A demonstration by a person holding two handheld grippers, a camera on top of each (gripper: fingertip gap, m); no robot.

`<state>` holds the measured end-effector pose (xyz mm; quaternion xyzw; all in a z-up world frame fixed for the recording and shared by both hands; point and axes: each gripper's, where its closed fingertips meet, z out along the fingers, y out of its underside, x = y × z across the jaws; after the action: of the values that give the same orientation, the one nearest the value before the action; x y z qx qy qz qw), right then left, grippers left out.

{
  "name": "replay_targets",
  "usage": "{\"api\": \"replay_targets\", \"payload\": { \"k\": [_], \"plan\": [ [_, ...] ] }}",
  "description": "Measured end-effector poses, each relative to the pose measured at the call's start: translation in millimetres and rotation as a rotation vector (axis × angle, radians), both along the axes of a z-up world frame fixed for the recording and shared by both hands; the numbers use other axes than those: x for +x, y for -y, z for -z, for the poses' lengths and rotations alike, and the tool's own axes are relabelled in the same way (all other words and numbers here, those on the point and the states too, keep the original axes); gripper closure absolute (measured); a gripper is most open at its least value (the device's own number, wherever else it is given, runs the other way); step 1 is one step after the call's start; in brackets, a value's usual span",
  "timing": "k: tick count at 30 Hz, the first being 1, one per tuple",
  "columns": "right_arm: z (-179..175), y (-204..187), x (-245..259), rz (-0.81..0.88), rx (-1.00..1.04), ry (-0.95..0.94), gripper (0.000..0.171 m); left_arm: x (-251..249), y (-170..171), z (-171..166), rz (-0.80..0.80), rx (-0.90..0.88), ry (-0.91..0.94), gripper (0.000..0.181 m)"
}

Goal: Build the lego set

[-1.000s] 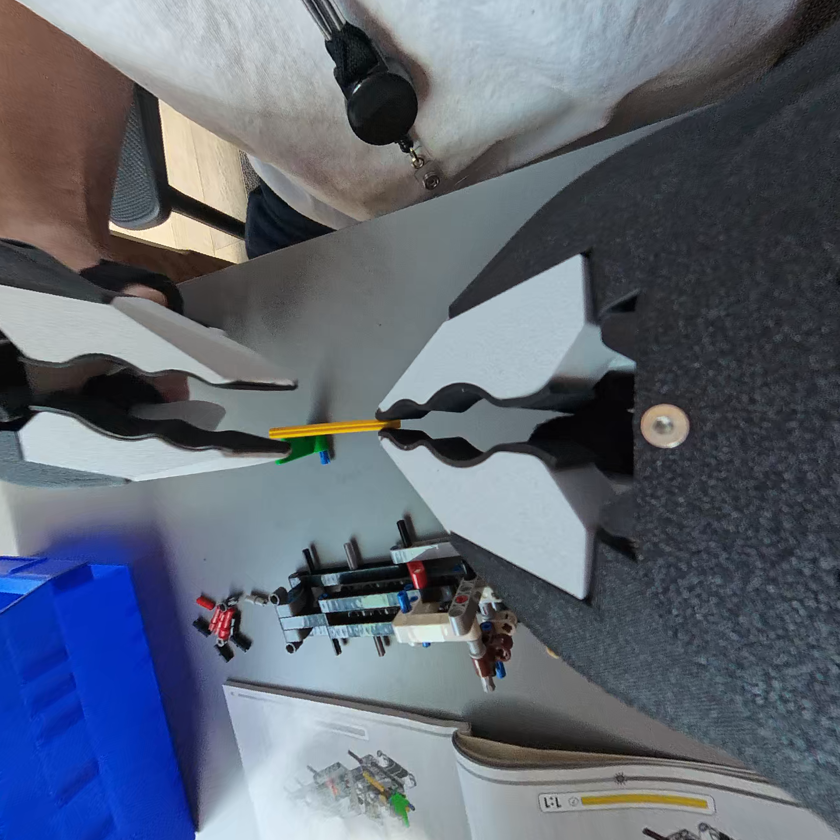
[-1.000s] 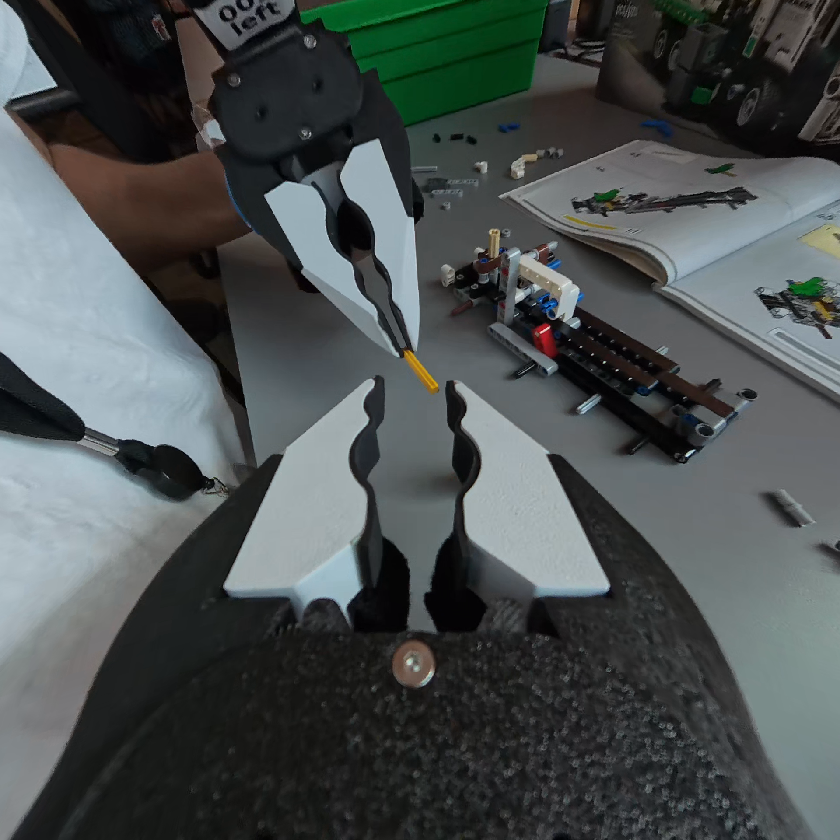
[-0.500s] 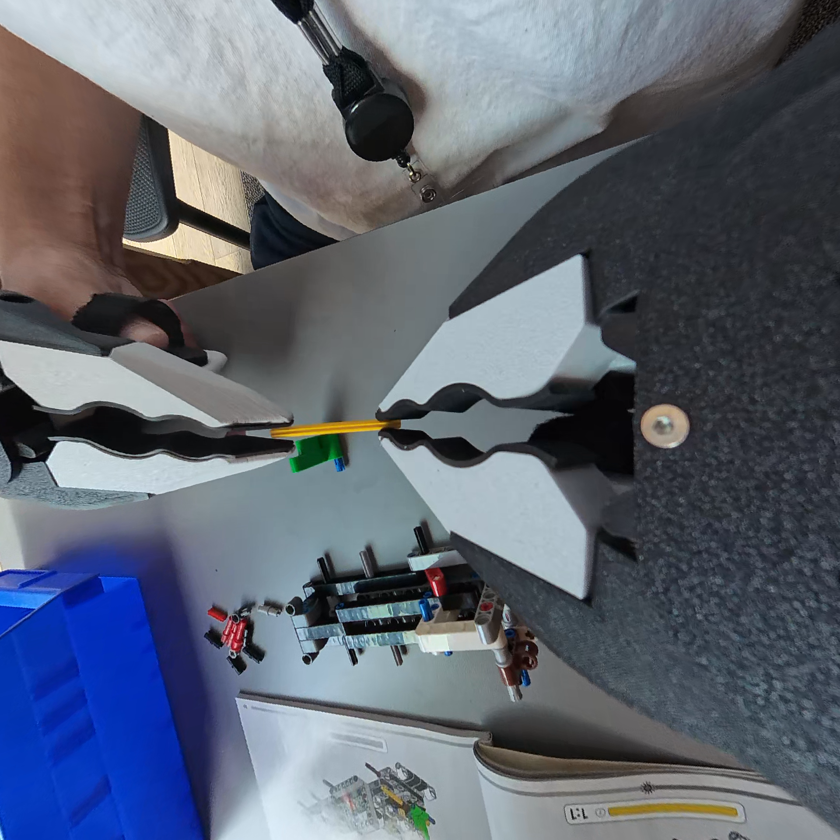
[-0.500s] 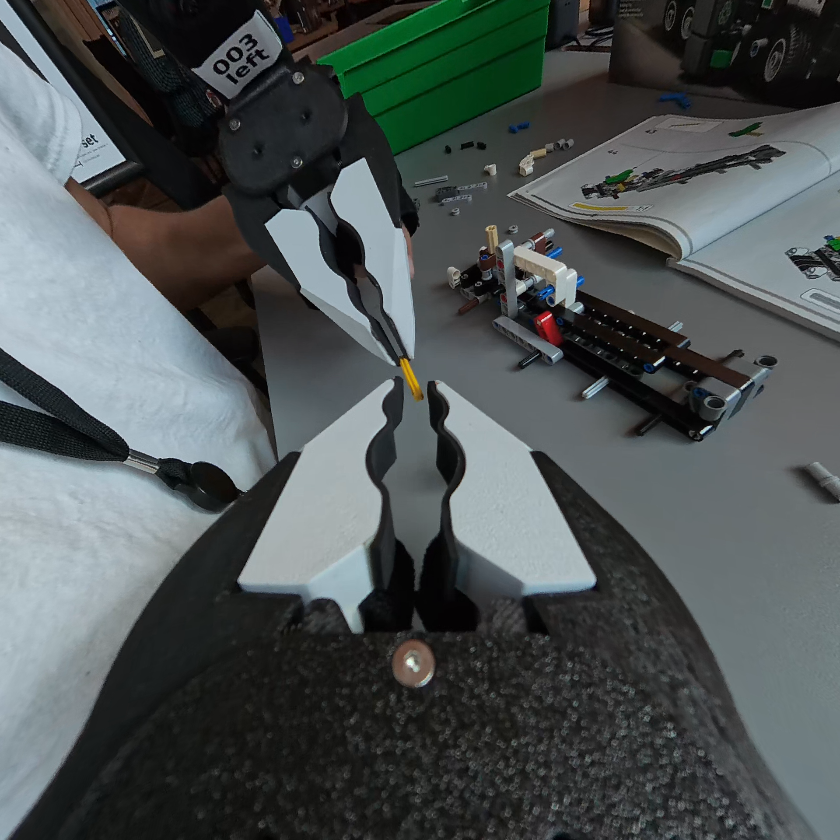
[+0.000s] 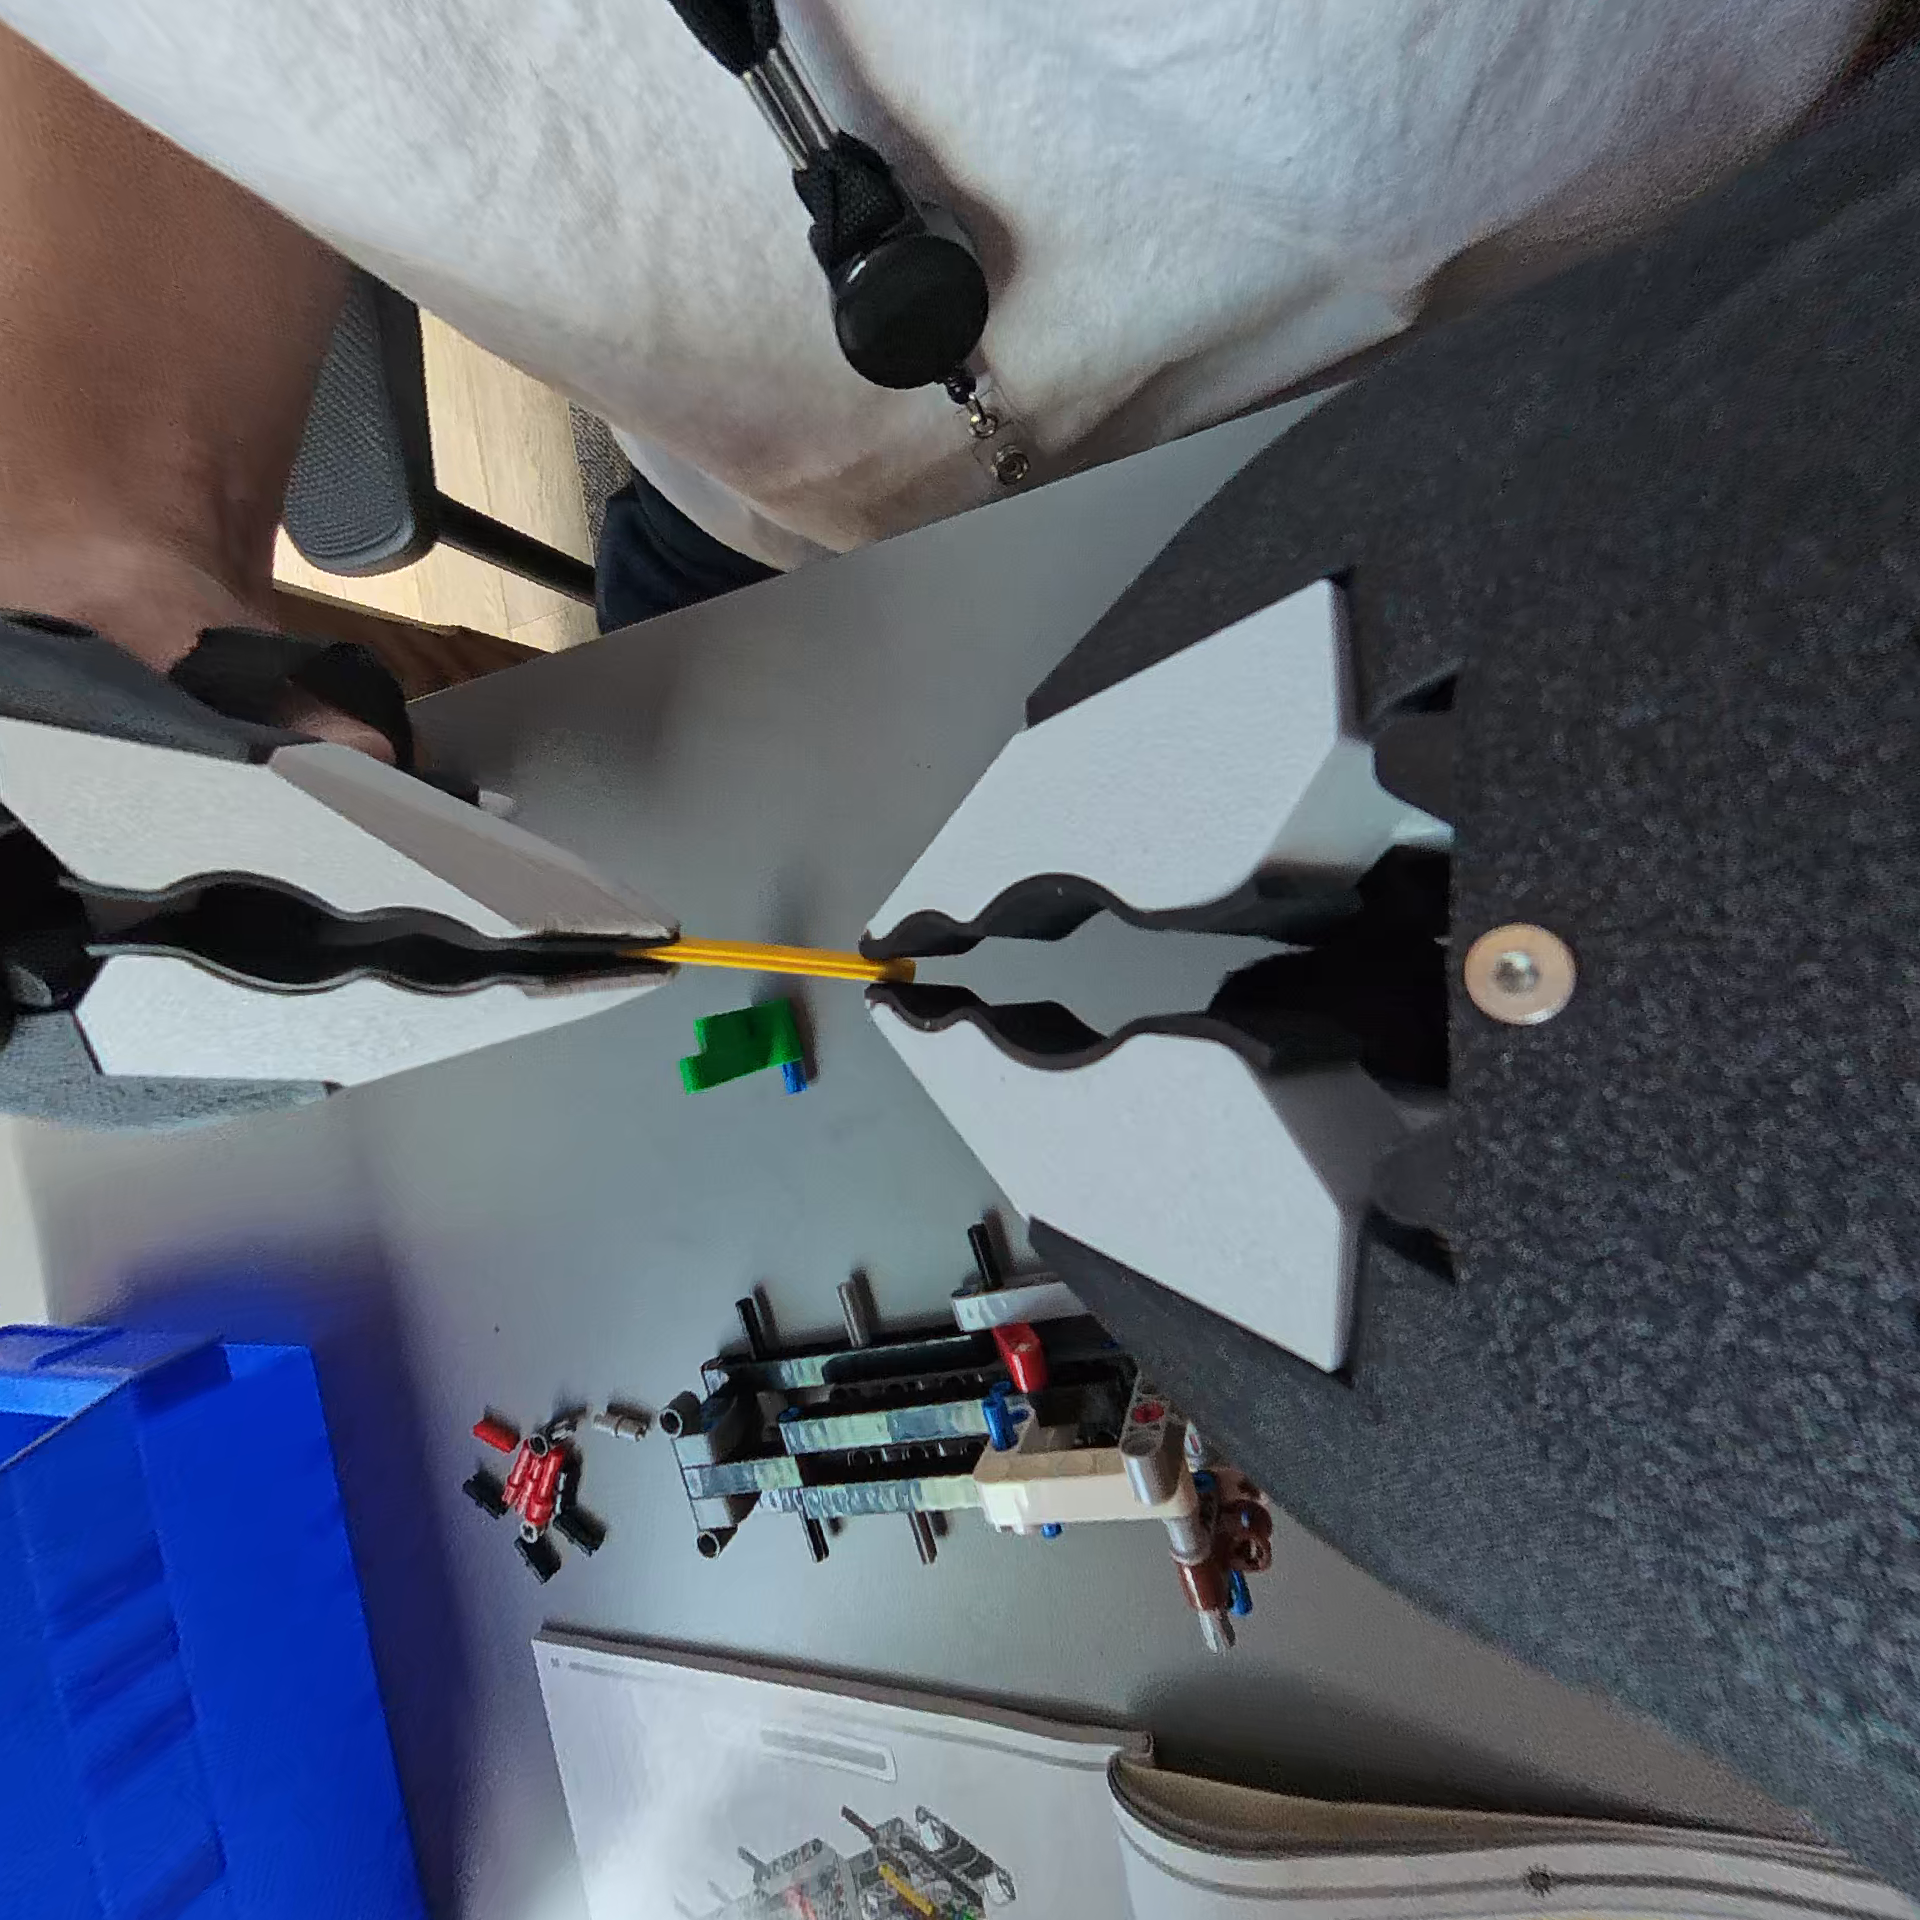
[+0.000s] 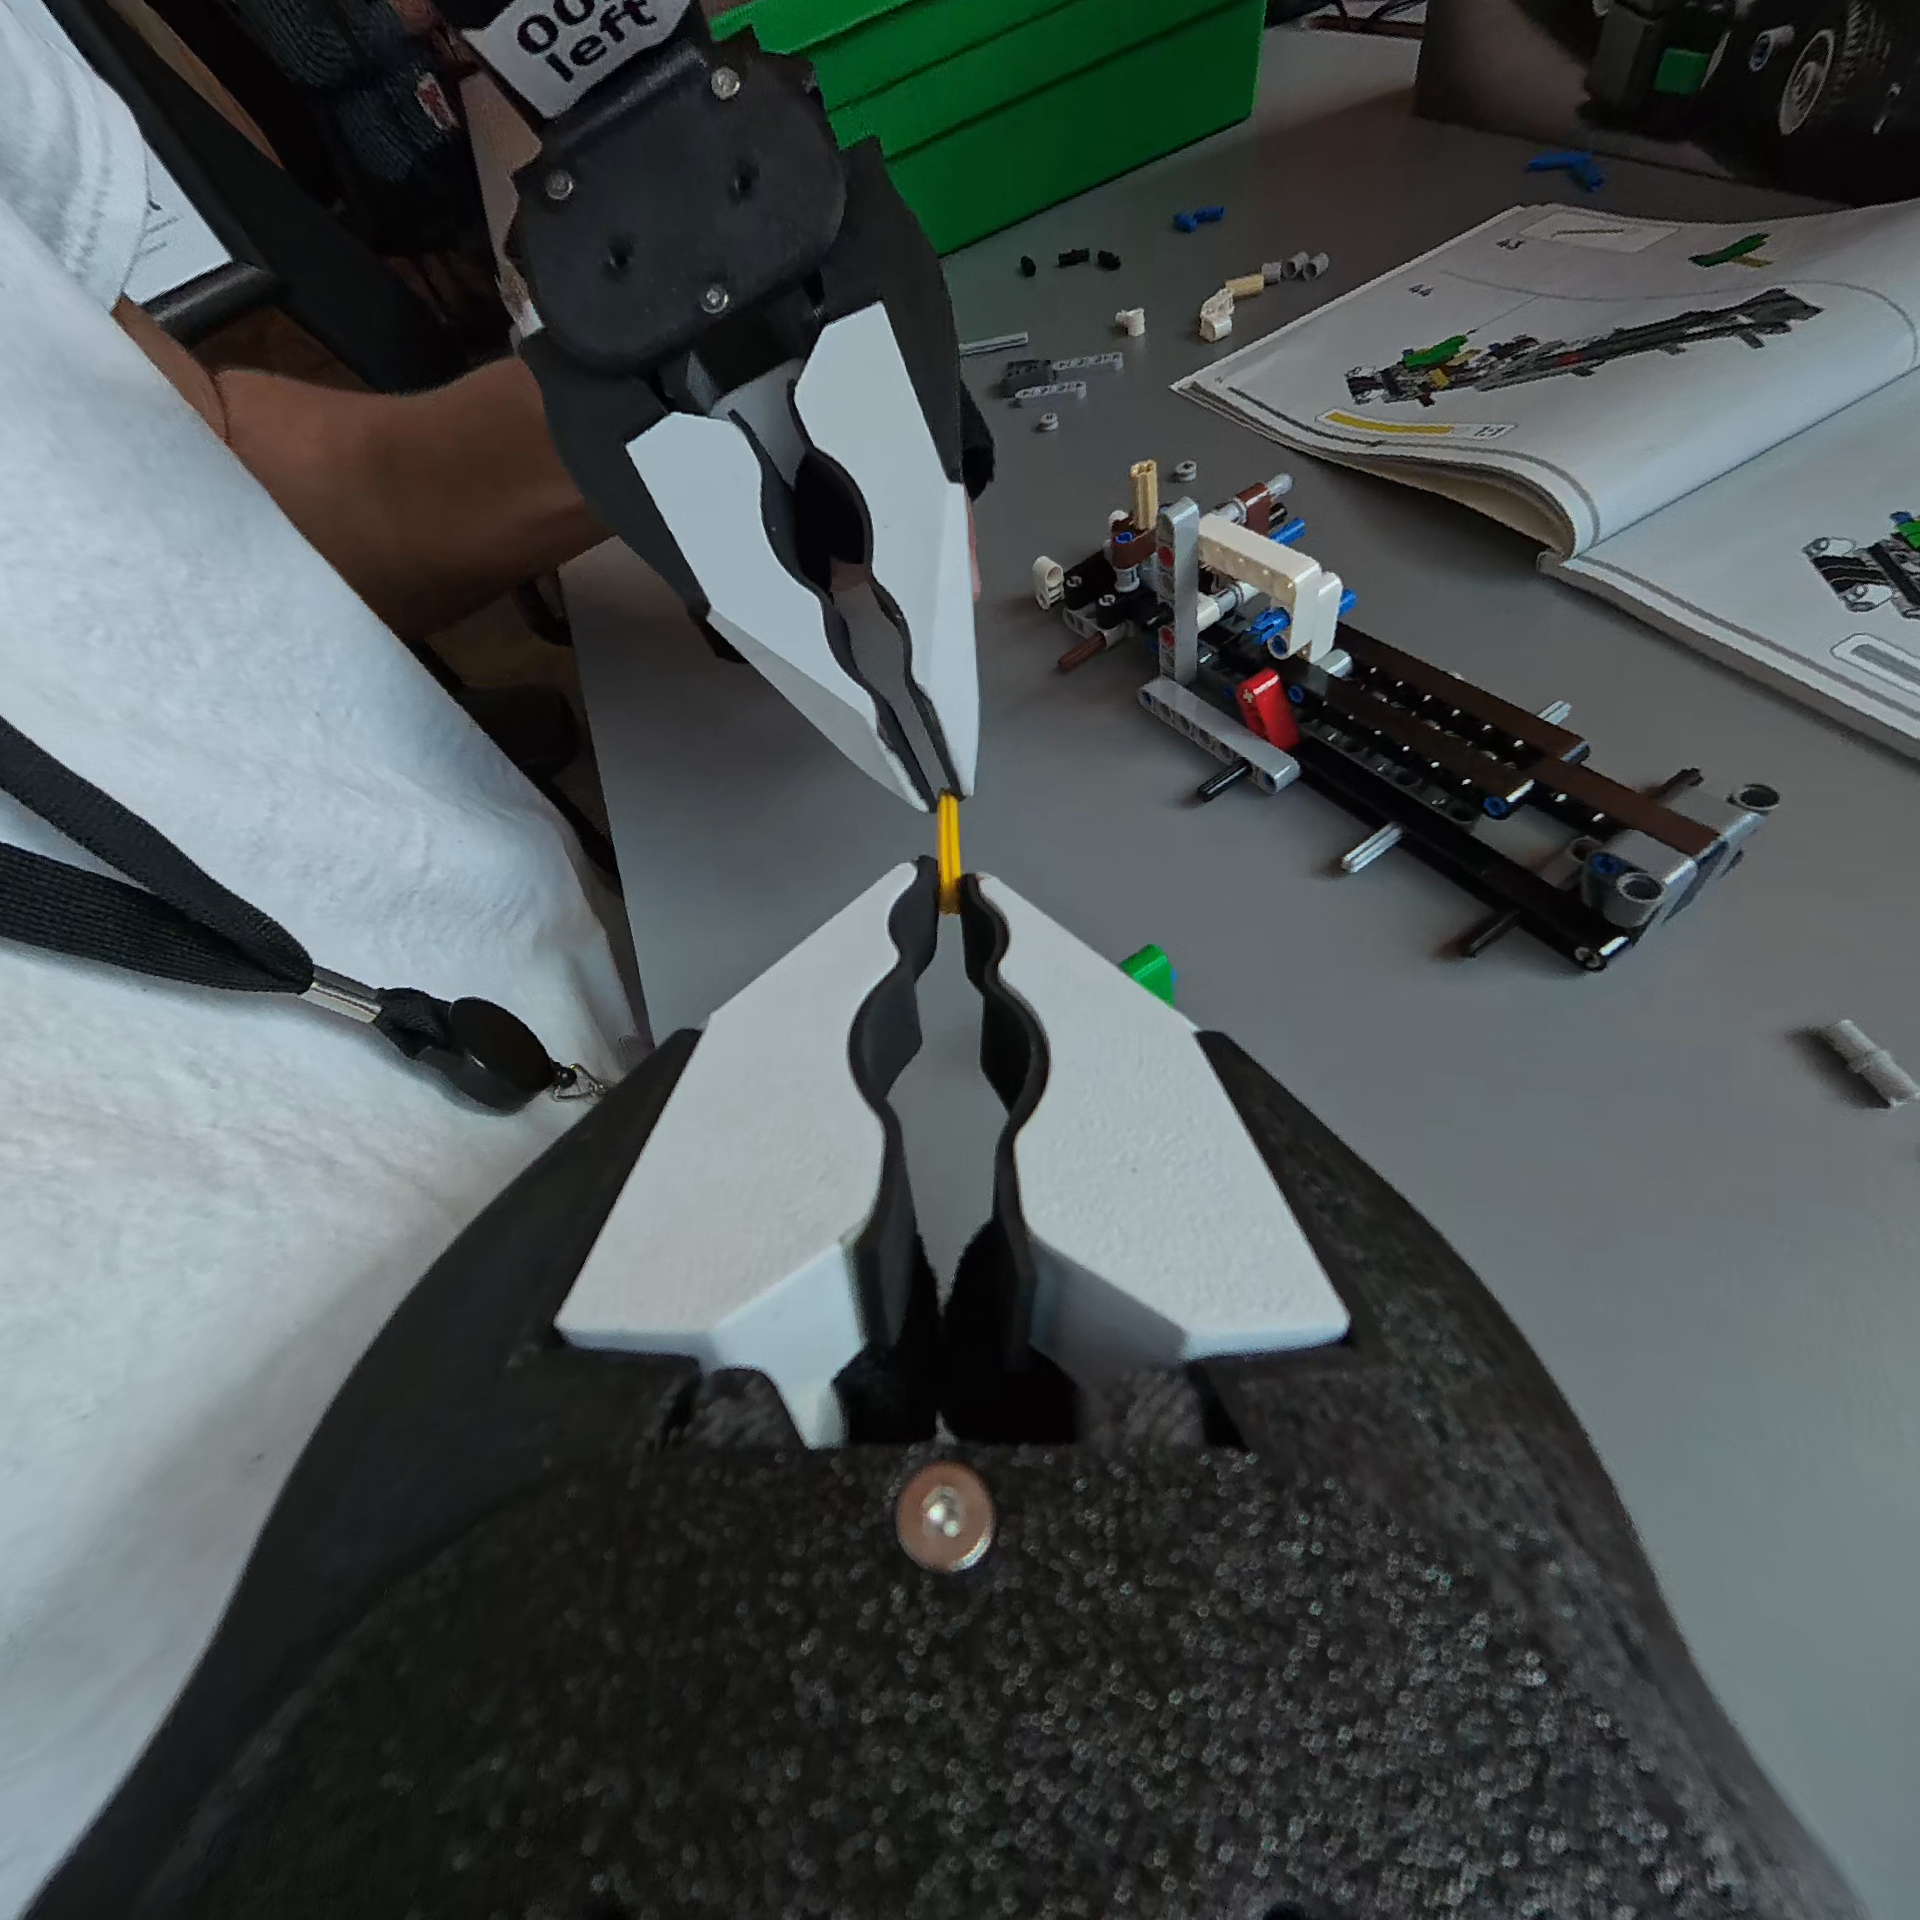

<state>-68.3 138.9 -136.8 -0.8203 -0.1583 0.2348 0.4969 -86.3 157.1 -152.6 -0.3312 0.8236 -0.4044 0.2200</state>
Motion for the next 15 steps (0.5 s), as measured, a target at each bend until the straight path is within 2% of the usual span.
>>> {"api": "replay_targets", "payload": {
  "k": [1, 5, 11, 15],
  "plan": [
    [-1.2, 3.2, 2.8, 0.017, 0.007, 0.015, 0.168, 3.2, 1.6, -1.4, -0.008, -0.021, 0.0, 0.178],
    [-3.7, 20.2, 22.0, 0.124, 0.021, 0.063, 0.168, 19.5, 2.3, 5.3, -0.066, -0.035, -0.041, 0.155],
    [-4.7, 42.1, 31.3, 0.279, 0.052, 0.114, 0.168, 36.8, 2.5, 32.3, -0.114, 0.11, -0.092, 0.153],
    [4.1, 49.3, 33.2, 0.345, 0.067, 0.176, 0.169, 45.2, 9.8, 35.6, -0.11, 0.077, -0.115, 0.152]
  ]
}}
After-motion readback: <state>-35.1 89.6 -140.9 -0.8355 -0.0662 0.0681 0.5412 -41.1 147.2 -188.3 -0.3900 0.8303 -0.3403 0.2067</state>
